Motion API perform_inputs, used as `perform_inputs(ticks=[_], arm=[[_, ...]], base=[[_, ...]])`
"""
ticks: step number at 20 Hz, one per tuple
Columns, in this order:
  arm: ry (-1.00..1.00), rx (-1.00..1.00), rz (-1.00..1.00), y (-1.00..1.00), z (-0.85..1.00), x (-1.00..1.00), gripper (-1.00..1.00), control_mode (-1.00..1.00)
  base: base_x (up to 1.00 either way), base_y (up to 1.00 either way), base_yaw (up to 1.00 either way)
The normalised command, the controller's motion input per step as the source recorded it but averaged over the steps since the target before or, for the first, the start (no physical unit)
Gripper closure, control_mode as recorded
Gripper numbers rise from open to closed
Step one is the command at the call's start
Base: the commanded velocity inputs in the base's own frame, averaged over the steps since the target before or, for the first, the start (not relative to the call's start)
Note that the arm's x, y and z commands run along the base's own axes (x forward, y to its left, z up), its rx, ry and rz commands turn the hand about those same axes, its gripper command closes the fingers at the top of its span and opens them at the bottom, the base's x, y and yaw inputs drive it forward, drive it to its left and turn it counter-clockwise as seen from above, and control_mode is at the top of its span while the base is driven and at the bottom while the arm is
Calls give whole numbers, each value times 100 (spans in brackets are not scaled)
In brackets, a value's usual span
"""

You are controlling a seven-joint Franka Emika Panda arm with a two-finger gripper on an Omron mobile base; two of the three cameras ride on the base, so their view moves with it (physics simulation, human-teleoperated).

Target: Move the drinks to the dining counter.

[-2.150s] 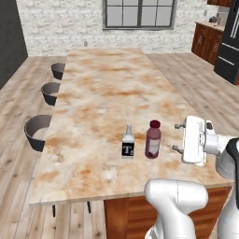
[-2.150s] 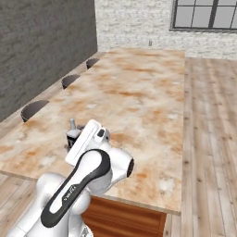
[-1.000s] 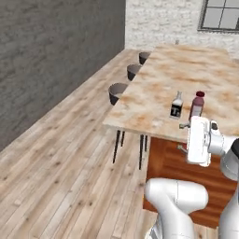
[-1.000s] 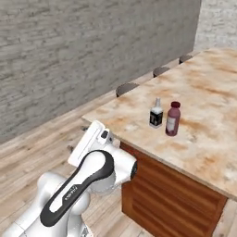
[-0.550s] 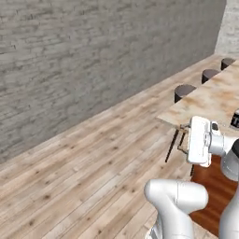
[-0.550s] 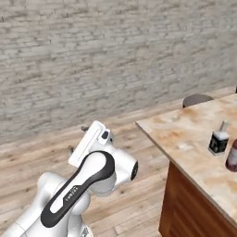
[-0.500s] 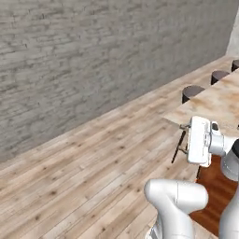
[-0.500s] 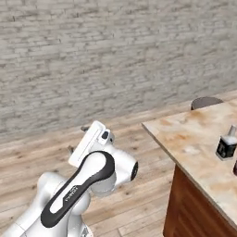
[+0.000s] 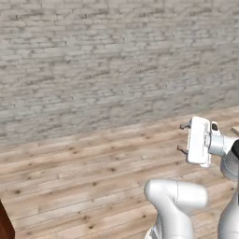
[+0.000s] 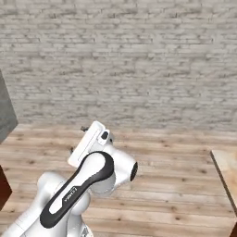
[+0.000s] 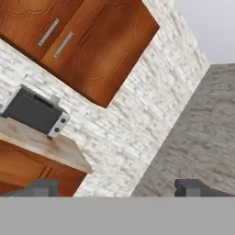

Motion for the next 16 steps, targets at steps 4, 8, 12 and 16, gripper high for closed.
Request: perform_inputs(ticks=[4, 8, 12, 16], arm=[[0, 0, 0, 0, 0, 0, -100, 100], [0, 0, 0, 0, 0, 0, -100, 100], [0, 0, 0, 0, 0, 0, -100, 100], [0, 0, 0, 0, 0, 0, -100, 100]], base=[[-19, 21, 74], [-21, 21, 73], [-22, 24, 72], [-24, 25, 71]])
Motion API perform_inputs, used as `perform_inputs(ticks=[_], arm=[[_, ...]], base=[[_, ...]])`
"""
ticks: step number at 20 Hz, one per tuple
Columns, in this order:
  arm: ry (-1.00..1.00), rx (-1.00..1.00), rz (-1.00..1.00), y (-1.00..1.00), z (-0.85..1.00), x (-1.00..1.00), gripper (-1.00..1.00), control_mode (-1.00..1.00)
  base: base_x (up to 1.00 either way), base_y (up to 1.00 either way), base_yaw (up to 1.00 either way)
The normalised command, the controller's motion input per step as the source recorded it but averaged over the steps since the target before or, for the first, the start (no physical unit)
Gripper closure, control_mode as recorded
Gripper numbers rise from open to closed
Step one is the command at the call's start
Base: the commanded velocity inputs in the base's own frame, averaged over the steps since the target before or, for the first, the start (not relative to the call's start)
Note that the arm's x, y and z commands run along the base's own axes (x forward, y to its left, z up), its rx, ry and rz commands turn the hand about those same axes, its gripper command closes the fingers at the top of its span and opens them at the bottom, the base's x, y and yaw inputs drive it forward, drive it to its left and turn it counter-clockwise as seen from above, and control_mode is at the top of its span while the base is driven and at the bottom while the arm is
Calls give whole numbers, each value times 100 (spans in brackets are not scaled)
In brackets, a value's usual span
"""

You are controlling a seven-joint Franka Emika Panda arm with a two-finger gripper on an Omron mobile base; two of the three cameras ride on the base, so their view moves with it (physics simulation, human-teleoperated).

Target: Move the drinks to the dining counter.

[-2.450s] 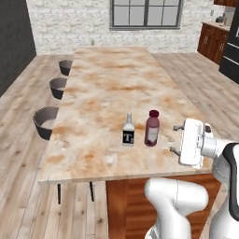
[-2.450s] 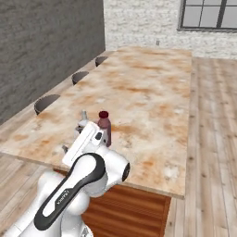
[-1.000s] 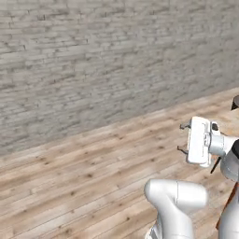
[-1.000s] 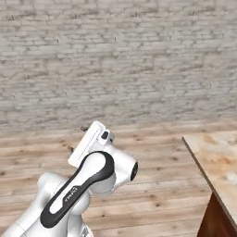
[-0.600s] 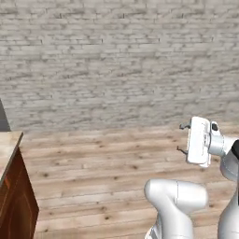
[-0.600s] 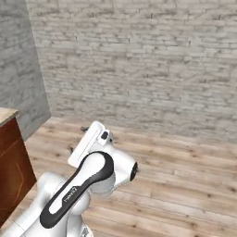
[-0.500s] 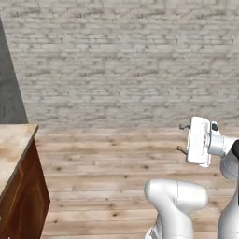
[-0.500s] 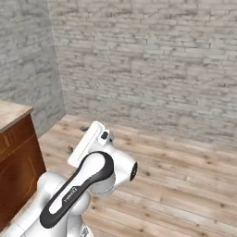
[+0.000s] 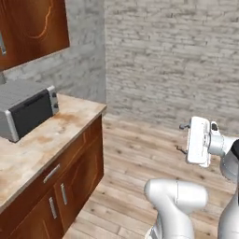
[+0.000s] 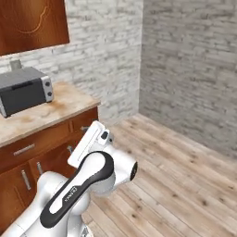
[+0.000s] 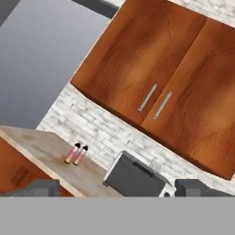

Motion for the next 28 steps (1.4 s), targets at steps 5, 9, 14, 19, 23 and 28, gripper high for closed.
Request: perform_inputs(ticks=[5, 9, 14, 19, 23, 28], arm=[[0, 0, 0, 0, 0, 0, -100, 100], [0, 0, 0, 0, 0, 0, -100, 100], [0, 0, 0, 0, 0, 0, -100, 100], [0, 0, 0, 0, 0, 0, -100, 100], [0, 0, 0, 0, 0, 0, -100, 100], [0, 0, 0, 0, 0, 0, -100, 100]], base=[[-27, 28, 69], [-24, 29, 67], [-19, 29, 65], [-16, 27, 63], [-15, 23, 60], [-4, 19, 40]])
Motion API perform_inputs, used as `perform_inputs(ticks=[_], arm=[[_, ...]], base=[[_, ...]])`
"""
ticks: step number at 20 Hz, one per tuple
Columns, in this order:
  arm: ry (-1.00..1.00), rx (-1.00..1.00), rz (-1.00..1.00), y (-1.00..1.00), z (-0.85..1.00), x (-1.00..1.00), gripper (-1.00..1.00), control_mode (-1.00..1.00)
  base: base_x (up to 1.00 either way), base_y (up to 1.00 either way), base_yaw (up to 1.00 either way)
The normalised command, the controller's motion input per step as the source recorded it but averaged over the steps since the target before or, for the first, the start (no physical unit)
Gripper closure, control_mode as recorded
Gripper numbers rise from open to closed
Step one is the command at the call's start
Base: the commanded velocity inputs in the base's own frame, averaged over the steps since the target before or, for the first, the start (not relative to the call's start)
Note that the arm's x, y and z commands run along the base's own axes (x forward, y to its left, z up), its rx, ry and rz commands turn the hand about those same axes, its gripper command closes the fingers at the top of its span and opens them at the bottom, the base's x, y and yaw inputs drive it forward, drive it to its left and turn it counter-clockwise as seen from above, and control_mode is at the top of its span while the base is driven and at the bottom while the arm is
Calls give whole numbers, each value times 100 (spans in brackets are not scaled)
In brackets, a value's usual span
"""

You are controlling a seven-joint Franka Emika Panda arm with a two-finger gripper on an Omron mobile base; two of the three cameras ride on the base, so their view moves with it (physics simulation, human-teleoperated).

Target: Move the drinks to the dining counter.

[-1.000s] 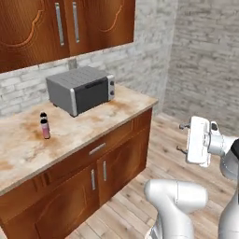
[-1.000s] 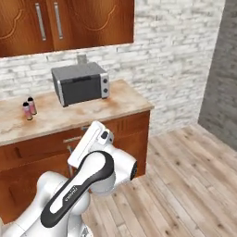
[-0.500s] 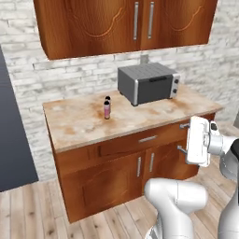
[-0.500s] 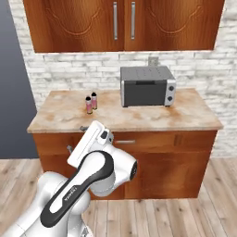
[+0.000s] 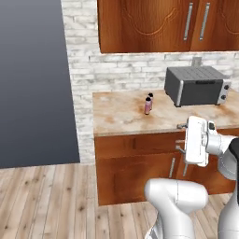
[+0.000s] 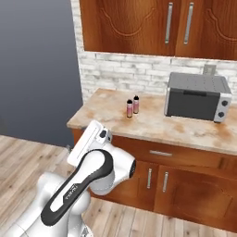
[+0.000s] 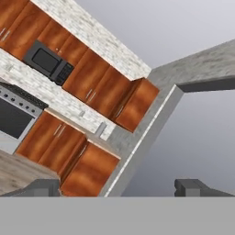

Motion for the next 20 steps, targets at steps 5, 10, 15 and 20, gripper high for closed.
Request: perform_inputs(ticks=[5, 10, 15, 20], arm=[[0, 0, 0, 0, 0, 0, -100, 100], [0, 0, 0, 0, 0, 0, -100, 100], [0, 0, 0, 0, 0, 0, -100, 100], [0, 0, 0, 0, 0, 0, -100, 100]], base=[[49, 1, 3], [78, 1, 0], [88, 4, 0], [96, 0, 0]])
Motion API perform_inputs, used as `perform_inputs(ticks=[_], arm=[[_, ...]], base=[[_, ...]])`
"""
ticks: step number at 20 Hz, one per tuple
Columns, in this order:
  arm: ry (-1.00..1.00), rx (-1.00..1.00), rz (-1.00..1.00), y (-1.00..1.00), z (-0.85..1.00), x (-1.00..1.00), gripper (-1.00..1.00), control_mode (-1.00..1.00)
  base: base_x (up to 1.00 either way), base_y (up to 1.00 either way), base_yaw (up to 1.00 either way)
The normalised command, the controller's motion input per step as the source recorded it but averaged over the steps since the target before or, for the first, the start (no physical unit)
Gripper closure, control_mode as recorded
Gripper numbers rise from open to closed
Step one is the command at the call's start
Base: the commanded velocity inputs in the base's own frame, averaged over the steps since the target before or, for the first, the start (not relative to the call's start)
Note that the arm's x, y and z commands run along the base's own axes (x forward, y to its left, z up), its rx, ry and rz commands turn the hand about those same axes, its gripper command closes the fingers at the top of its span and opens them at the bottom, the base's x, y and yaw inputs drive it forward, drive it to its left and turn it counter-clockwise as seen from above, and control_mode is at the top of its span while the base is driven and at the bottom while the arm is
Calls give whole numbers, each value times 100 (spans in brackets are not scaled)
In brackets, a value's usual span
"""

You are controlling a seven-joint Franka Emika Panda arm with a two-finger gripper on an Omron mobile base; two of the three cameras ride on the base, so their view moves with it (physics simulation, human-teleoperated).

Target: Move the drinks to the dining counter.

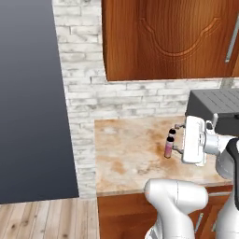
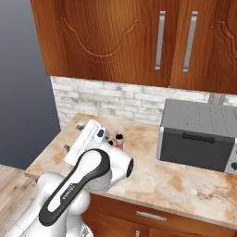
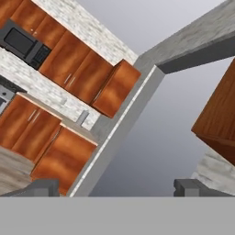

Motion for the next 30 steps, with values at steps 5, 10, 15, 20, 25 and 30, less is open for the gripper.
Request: perform_inputs(ticks=[5, 10, 15, 20, 25, 30], arm=[[0, 0, 0, 0, 0, 0, -100, 100], [0, 0, 0, 0, 0, 0, -100, 100], [2, 0, -1, 0, 0, 0, -100, -100], [18, 0, -9, -9, 0, 3, -100, -100], [28, 2, -12, -22, 0, 8, -100, -100], [20, 8, -9, -22, -8, 0, -100, -100]], base=[[79, 7, -3], [12, 3, -1], [0, 0, 0], [0, 0, 0], [0, 0, 0], [0, 0, 0]])
